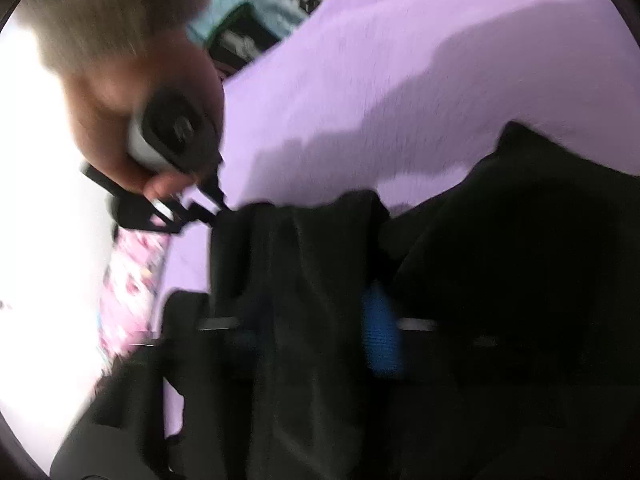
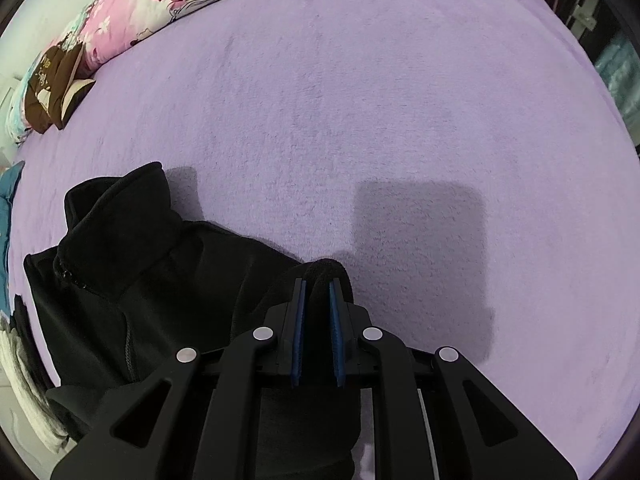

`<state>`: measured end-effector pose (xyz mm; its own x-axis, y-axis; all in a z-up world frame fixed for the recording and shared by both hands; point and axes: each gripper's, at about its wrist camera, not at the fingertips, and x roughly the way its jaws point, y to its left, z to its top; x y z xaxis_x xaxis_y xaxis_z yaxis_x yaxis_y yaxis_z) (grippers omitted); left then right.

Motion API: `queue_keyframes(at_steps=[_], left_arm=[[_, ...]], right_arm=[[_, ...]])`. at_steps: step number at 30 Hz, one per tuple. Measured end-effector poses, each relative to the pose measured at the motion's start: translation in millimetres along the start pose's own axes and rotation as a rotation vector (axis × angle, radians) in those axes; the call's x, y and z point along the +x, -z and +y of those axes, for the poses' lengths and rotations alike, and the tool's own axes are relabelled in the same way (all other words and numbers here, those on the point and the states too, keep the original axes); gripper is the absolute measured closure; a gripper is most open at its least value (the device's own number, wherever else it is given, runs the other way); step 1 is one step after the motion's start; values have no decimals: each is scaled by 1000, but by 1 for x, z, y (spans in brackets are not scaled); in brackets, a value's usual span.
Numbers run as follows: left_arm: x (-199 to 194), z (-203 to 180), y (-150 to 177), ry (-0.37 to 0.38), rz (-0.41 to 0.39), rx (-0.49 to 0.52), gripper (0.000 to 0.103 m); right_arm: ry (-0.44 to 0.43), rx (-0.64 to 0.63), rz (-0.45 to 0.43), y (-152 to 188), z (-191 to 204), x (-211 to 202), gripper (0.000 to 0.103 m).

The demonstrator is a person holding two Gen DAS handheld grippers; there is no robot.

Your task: Fold large clothes

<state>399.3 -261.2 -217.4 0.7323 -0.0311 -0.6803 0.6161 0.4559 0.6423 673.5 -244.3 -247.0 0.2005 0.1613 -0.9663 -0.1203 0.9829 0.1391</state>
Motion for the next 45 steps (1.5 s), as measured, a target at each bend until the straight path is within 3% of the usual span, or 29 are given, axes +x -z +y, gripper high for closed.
queue_keyframes(at_steps=[2,7,10,14,20,22,24,25,28,30,31,32,33,35,38,41,43,45], left_arm=[[9,-7,-1,22,23,23,87],[10,-19,1,-36,12,57,96],[2,-26,3,-74,-12,84,97],[-4,-52,8,-157,-36,200,97],[1,-71,17,-191,-60,293,98],[0,-77,20,-176,-91,355,98],[-3,-93,26,-208,-103,416,98],[-2,-94,28,-224,-102,414,97],[-1,-86,29,-244,-112,368,95],[1,-86,30,-320,-122,400,89],[0,-88,31,-339,-119,403,77],[-1,-86,31,-369,-122,389,48],[-5,-80,30,-405,-136,342,38],[-15,-67,27,-391,-137,258,16],[-16,-60,28,-396,-119,237,14],[-11,-67,31,-403,-115,285,16],[-11,-67,29,-403,-114,279,16],[-8,-65,28,-392,-112,267,15]], right_arm=[[-3,5,6,-1,1,1,93],[0,4,5,-5,2,0,94],[-8,21,8,-5,-2,2,94],[-37,80,17,-9,-10,4,95],[-28,103,-1,-22,-8,13,100],[11,101,-64,-30,-6,12,103],[-48,97,-54,-41,-5,14,103],[-70,144,-61,-46,-8,13,102],[-72,77,-65,-42,9,1,102],[-15,-79,-73,-25,30,-14,98],[5,-119,-79,-20,34,-19,76],[41,-189,-105,-6,40,-31,55],[62,-226,-132,3,42,-40,31],[118,-267,-126,18,41,-49,30],[135,-218,-34,29,28,-53,31],[76,-127,67,35,24,-48,42],[58,-63,132,38,22,-36,59],[81,-49,149,35,24,-25,62]])
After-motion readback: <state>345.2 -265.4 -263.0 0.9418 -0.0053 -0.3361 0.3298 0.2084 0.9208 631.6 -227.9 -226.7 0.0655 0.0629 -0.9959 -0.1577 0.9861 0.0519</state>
